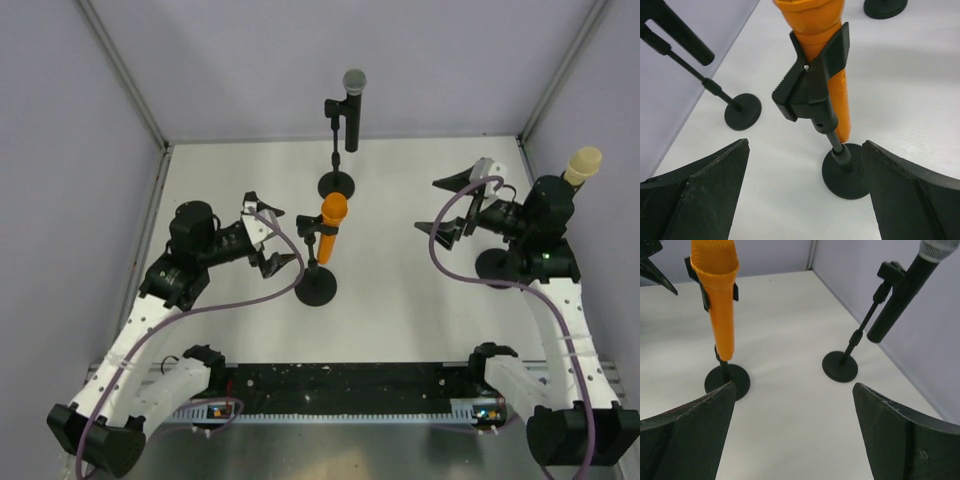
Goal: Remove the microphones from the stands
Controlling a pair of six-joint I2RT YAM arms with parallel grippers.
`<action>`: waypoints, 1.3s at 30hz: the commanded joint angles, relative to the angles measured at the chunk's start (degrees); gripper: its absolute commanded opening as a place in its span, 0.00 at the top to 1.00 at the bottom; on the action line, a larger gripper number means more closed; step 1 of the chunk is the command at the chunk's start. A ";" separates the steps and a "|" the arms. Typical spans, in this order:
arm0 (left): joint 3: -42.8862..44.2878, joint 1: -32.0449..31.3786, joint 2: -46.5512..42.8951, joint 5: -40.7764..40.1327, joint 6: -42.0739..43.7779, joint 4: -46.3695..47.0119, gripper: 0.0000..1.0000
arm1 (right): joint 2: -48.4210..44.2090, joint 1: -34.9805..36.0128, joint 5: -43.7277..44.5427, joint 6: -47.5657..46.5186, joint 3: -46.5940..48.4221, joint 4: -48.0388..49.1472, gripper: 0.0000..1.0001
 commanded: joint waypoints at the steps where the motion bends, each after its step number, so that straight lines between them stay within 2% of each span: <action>1: 7.14 0.21 -1.03 -7.10 1.69 -5.82 0.01 | 4.09 3.51 -2.59 -4.19 11.82 -9.52 0.01; 3: 10.39 0.12 -0.15 -7.89 3.01 -8.55 0.01 | 8.12 7.37 -1.01 -5.86 19.53 -15.93 0.01; 5: 12.95 0.29 0.64 -7.02 3.19 -10.05 0.01 | 10.77 10.54 -0.47 -5.87 23.60 -18.25 0.01; 12: 14.55 0.21 3.72 1.05 1.79 -11.03 0.01 | 14.56 22.15 2.60 -5.00 26.17 -14.84 0.01; 15: 13.14 0.29 4.68 4.84 1.26 -9.71 0.01 | 14.48 24.53 3.48 1.66 21.62 -4.67 0.01; 18: 13.05 0.30 6.00 6.34 0.38 -9.18 0.01 | 14.73 25.06 4.18 13.52 15.20 10.17 0.01; 20: 12.87 0.38 6.27 6.61 -0.14 -8.31 0.01 | 16.05 25.49 4.10 17.40 13.26 14.60 0.01; 23: 11.64 0.38 6.27 7.31 -2.60 -5.49 0.01 | 17.20 26.90 4.27 18.12 10.62 18.91 0.02; 25: 11.46 0.47 6.27 7.75 -3.66 -4.70 0.01 | 17.64 28.74 4.45 17.16 10.35 19.02 0.01; 30: 11.73 0.65 6.36 9.68 -6.12 -4.35 0.01 | 21.50 32.61 4.72 11.18 16.58 10.40 0.03; 39: 10.94 0.91 8.73 9.33 -10.60 1.01 0.01 | 22.30 33.23 5.33 12.32 17.64 10.84 0.06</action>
